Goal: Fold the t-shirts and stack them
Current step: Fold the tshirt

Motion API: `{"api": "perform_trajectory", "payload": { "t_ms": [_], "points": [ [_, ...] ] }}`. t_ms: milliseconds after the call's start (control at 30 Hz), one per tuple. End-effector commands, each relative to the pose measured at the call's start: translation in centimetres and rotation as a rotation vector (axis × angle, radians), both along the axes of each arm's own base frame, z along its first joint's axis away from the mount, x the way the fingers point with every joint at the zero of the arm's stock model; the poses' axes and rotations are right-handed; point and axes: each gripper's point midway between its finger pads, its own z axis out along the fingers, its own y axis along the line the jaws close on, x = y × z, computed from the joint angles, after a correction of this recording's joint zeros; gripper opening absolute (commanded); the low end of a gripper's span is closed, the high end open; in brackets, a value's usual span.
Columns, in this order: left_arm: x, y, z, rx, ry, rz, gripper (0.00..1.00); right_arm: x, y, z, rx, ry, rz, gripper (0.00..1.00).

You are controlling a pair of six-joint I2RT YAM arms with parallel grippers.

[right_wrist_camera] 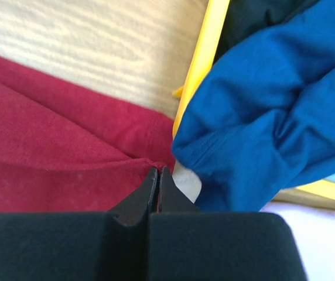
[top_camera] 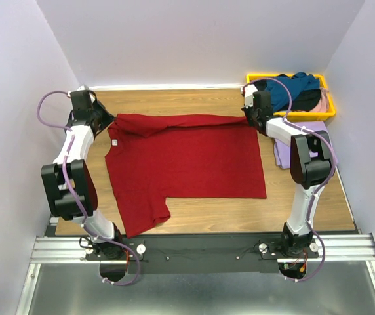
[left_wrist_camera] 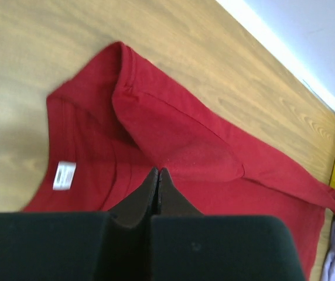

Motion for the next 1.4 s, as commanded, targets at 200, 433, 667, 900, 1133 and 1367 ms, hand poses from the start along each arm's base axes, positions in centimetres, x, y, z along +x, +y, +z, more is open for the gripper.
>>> {"api": "perform_trajectory", "payload": {
  "t_ms": [200,433,667,900,1133,1367],
  "points": [
    [-2.9,0.5,-0.8,-0.002,0.038,0.062,0.0,-1.4,-1.6,-1.1,-0.058,0.027,-0.032,0.01],
    [-3.4,0.4,-0.3,0.002,0.035,0.054,0.0,-2.3,-1.4,-2.3,-0.058,0.079,-0.018,0.11],
    [-3.8,-0.2,0.1,-0.01,0.028,0.032,0.0,-3.0,0.0,-0.1,0.044,0.084,-0.013,0.37],
    [-4.3,-0.5,0.9,-0.016,0.016,0.02,0.0,-3.4,1.2,4.6,0.215,0.018,-0.074,0.45],
    [-5.2,-0.7,0.9,-0.017,0.024,0.02,0.0,-4.9,1.8,6.1,0.35,0.02,-0.151,0.5],
    [-6.3,-0.8,0.4,-0.02,0.042,0.031,0.0,-6.7,4.7,4.4,0.533,0.128,-0.135,0.5]
  ]
}}
